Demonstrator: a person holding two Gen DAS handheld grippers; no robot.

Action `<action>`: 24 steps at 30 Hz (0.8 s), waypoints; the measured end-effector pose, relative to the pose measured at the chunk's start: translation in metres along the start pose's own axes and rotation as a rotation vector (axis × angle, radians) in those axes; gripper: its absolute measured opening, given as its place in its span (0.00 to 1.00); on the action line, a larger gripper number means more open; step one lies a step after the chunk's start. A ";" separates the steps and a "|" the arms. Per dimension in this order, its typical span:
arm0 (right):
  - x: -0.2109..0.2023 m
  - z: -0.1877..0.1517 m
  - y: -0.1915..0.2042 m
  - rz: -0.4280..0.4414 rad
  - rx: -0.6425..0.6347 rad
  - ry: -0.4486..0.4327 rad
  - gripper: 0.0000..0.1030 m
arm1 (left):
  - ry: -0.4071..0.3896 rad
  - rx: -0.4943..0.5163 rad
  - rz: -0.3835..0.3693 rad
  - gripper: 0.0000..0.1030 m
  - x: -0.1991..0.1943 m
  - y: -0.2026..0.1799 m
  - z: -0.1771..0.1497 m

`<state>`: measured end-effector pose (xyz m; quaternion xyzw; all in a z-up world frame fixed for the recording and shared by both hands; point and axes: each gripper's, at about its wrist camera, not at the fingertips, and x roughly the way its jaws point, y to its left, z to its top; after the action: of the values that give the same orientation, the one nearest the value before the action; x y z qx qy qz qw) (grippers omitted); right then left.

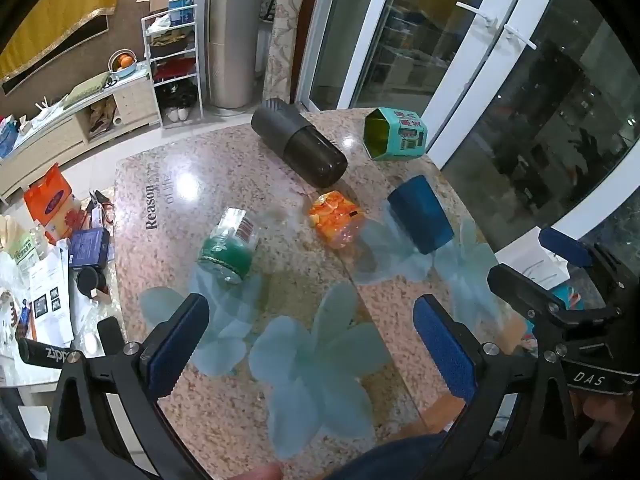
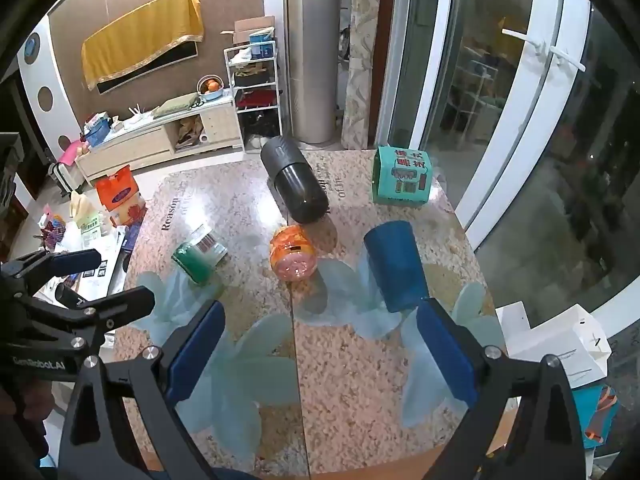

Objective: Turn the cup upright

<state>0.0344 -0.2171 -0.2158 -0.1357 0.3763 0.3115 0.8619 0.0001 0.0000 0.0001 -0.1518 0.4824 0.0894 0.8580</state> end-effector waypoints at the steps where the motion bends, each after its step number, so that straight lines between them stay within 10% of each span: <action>1: 0.001 0.000 0.000 0.004 0.001 0.002 0.94 | -0.003 0.000 0.005 1.00 0.000 0.000 0.000; 24: 0.001 -0.002 0.003 0.002 0.006 0.018 0.94 | -0.007 0.012 -0.007 1.00 0.001 -0.001 0.001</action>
<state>0.0319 -0.2155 -0.2183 -0.1356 0.3850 0.3098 0.8587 0.0014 -0.0010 -0.0002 -0.1482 0.4795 0.0839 0.8609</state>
